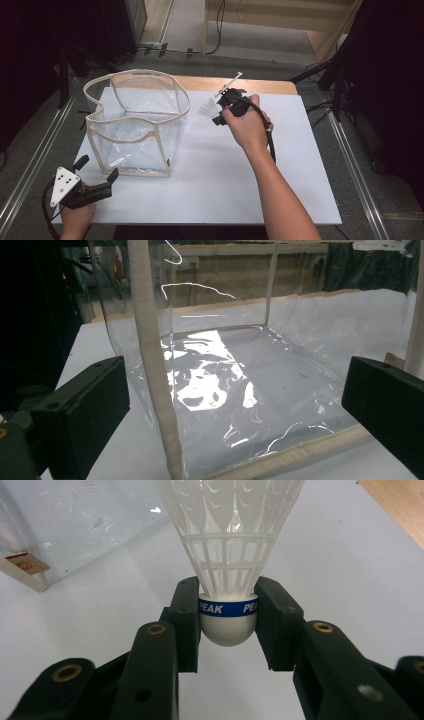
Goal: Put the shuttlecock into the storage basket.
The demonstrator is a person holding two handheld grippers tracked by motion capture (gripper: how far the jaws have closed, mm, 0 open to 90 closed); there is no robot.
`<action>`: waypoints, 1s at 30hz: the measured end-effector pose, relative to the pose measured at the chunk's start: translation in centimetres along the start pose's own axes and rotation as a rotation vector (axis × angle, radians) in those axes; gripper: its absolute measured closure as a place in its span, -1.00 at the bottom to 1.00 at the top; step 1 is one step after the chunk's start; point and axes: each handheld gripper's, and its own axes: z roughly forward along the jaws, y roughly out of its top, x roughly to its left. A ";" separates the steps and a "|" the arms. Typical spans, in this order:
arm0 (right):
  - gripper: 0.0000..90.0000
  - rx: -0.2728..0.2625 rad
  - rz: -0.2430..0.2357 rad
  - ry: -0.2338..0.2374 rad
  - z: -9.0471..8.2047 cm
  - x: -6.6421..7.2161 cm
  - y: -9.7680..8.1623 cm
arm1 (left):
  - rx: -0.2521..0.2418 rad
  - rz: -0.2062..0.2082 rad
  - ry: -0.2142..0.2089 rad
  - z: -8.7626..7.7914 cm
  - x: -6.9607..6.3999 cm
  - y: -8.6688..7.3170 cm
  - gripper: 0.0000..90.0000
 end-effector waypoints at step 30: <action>0.39 -0.033 -0.041 -0.002 -4.9 0.0 3.5 | -0.001 -0.001 -0.002 0.0 0.0 0.0 -1.00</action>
